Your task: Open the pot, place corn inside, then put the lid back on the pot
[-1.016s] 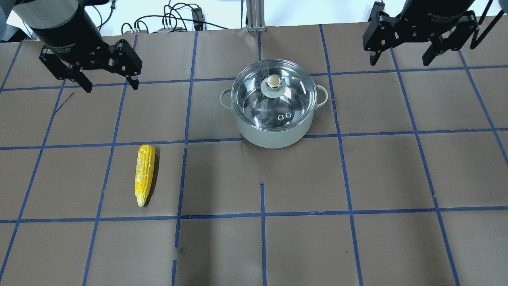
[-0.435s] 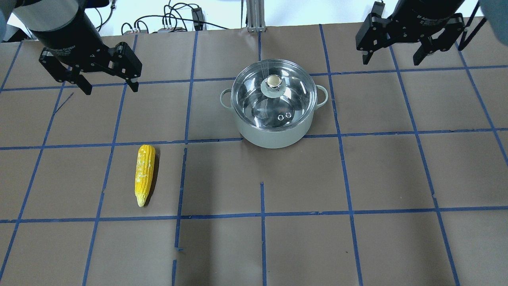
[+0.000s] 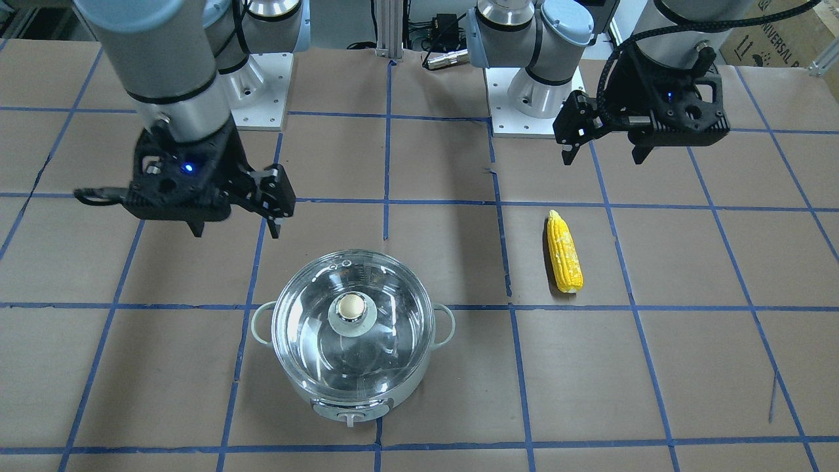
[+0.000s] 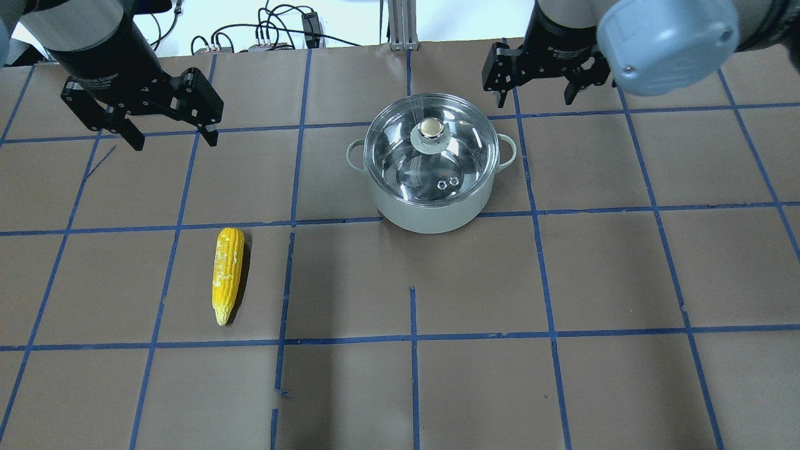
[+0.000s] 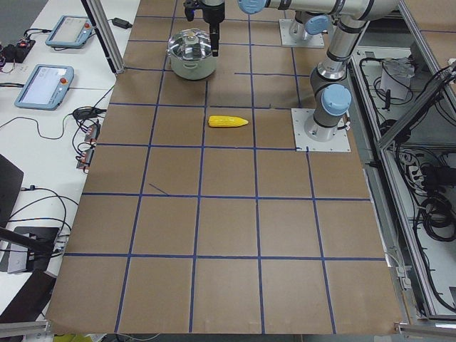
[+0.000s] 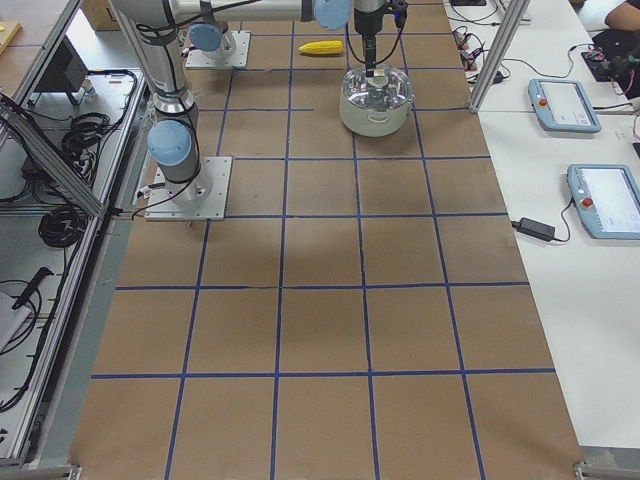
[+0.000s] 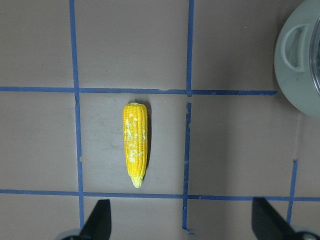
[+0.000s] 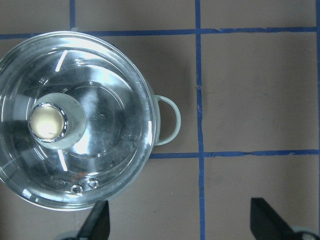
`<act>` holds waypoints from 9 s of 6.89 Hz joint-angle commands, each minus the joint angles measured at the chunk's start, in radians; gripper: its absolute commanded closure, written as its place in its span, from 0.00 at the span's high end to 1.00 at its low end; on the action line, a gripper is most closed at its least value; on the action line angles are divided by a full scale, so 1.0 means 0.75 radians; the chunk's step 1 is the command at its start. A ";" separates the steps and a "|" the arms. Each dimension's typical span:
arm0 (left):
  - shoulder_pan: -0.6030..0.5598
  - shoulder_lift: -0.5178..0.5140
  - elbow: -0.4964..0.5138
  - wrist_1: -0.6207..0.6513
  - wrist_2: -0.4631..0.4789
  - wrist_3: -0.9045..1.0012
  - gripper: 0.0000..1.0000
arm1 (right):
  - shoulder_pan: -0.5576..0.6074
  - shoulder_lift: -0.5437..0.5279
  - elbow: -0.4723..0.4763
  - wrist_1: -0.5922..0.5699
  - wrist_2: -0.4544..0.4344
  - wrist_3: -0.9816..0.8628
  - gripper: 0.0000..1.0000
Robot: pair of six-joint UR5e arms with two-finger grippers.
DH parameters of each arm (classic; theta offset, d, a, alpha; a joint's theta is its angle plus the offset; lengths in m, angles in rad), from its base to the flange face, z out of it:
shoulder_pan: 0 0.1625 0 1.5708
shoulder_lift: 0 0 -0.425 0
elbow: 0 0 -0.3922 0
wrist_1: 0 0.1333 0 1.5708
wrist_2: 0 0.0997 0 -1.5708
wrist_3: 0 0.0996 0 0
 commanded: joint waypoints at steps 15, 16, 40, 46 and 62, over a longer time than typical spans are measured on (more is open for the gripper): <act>0.002 0.009 -0.003 0.000 0.000 0.013 1.00 | 0.207 0.420 -0.208 -0.143 -0.010 0.066 0.88; 0.002 0.013 -0.007 0.000 0.002 0.013 1.00 | 0.207 0.420 -0.210 -0.141 -0.010 0.070 0.74; 0.200 -0.337 -0.807 1.033 0.002 0.274 0.22 | -0.297 -0.216 -0.147 0.499 0.012 -0.436 0.06; -0.194 -0.365 -0.102 0.585 -0.205 -0.103 0.24 | -0.290 -0.265 -0.089 0.466 0.021 -0.384 0.06; -0.179 -0.443 0.201 0.211 -0.025 0.031 1.00 | -0.290 -0.228 -0.001 0.401 0.021 -0.384 0.06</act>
